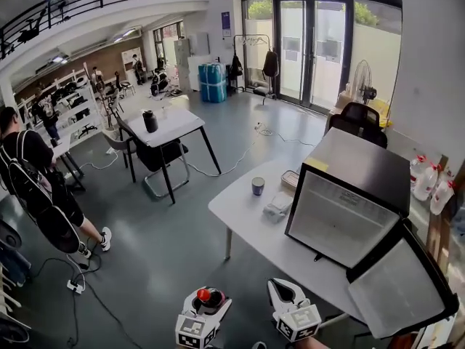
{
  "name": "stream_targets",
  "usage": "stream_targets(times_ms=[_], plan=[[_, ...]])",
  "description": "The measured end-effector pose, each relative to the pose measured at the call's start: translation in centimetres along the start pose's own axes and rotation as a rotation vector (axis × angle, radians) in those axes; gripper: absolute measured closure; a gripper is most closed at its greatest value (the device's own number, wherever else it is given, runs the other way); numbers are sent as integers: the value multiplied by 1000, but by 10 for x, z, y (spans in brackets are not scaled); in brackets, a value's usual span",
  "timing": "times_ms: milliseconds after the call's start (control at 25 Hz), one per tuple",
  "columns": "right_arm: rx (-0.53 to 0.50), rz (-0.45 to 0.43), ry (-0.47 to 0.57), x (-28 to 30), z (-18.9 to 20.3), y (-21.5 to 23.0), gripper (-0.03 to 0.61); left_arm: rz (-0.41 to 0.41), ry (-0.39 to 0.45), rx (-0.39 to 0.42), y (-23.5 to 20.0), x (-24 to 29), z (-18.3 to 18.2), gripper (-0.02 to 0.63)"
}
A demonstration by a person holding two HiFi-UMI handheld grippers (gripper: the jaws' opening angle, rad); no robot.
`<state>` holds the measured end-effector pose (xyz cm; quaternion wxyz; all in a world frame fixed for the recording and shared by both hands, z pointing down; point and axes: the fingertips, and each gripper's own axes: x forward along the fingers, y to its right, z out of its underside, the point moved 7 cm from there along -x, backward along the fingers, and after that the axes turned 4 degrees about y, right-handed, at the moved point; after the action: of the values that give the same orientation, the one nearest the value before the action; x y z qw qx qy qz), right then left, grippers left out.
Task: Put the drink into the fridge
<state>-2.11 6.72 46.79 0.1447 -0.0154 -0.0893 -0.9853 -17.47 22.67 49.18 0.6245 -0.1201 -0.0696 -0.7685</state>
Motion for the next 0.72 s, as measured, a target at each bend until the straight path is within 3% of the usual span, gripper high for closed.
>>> stream_targets(times_ms=[440,720], plan=[[28,185,32,-45,-8,66,572,157,3,45,44,67,-12,302],[35,393,29,-77,-8,106,572,348,-21,72,72,131,-18,302]])
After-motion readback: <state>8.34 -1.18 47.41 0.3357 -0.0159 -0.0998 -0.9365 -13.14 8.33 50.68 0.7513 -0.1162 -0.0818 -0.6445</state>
